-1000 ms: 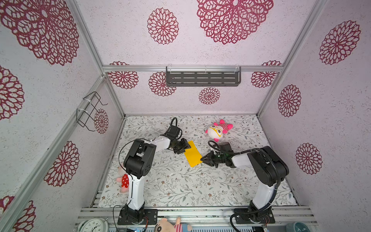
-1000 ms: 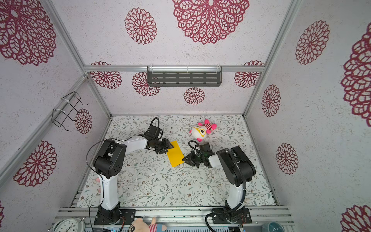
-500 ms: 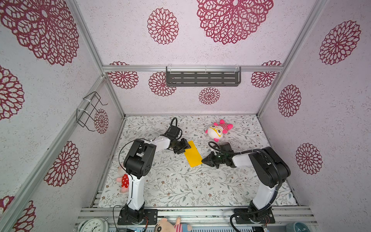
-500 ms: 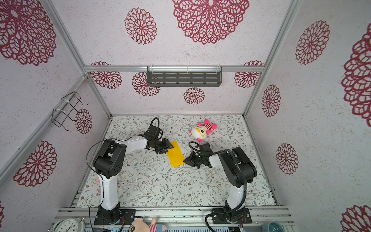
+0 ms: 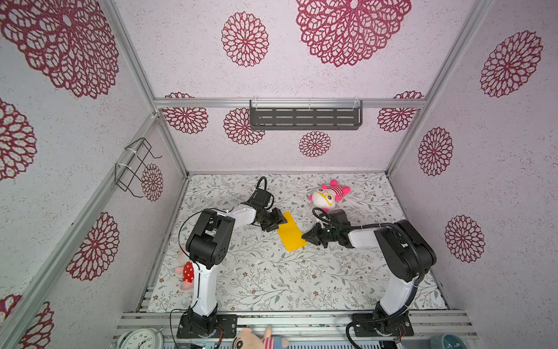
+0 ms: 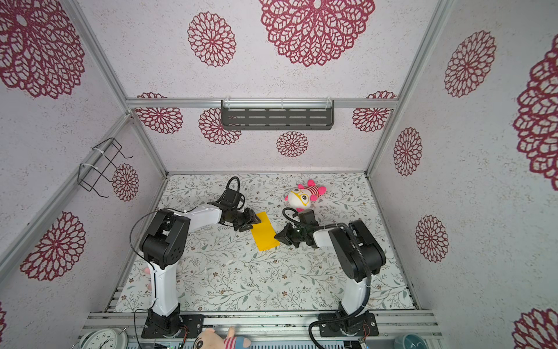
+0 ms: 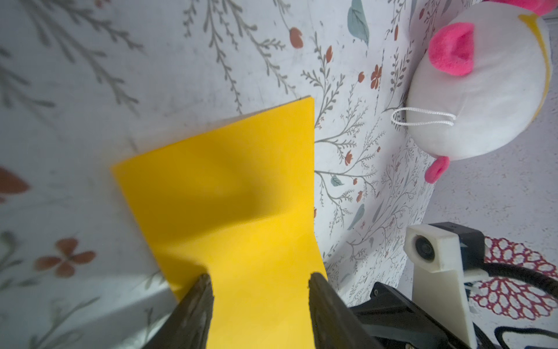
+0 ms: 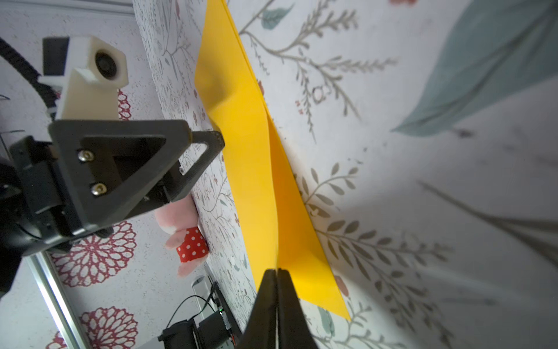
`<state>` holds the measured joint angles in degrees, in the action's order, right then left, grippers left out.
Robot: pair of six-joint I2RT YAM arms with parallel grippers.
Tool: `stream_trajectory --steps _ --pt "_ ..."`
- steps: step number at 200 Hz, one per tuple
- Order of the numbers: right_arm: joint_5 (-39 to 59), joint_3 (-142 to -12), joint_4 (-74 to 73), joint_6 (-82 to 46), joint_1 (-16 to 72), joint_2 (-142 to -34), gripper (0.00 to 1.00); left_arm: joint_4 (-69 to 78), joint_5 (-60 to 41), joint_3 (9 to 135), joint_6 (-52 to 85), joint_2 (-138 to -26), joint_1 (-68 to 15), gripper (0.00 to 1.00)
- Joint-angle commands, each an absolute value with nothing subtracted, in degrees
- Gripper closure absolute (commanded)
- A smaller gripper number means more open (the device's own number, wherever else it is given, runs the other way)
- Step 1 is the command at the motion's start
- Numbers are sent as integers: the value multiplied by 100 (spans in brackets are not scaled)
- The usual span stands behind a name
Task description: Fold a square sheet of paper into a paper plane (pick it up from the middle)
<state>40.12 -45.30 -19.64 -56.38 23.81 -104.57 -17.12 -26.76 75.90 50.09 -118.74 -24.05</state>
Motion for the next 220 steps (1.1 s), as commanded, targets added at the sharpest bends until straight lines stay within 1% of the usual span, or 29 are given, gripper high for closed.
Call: stream_trajectory --steps 1,9,39,52,57,73,115,118,147,176,220 --pt "3968 -4609 -1982 -5533 2394 -10448 98 -1707 -2786 7576 4946 -11806 -2382 45" --pt "3939 -4553 -1969 -5541 2399 -10378 100 -1609 -2841 7547 4980 -11713 -2381 45" --pt "3737 -4173 -2067 -5730 2450 -10016 100 -1058 -2985 7205 5247 -11317 -2420 44" --pt "3574 -4014 -1993 -5840 2490 -9857 100 -795 -3021 6982 5400 -11311 -2449 45" --pt "3522 -3983 -1927 -5874 2509 -9822 100 -725 -3024 6906 5441 -11103 -2465 45" --pt "3390 -3797 -2005 -6119 2548 -9688 100 -579 -3002 6721 5508 -11095 -2507 48" --pt "3181 -3612 -1872 -6252 2601 -9443 100 -448 -2991 6599 5555 -11197 -2601 59" --pt "3194 -3620 -1864 -6243 2596 -9440 100 -462 -2989 6607 5548 -11387 -2602 60" --pt "3307 -3718 -1598 -6109 2620 -9456 94 -645 -2910 6644 5494 -11587 -2632 68" --pt "3495 -3837 -1324 -5984 2633 -9510 90 -793 -2868 6696 5425 -11664 -2648 72" --pt "3584 -4093 -898 -5755 2636 -9523 89 -1005 -2791 6789 5297 -11749 -2665 75"
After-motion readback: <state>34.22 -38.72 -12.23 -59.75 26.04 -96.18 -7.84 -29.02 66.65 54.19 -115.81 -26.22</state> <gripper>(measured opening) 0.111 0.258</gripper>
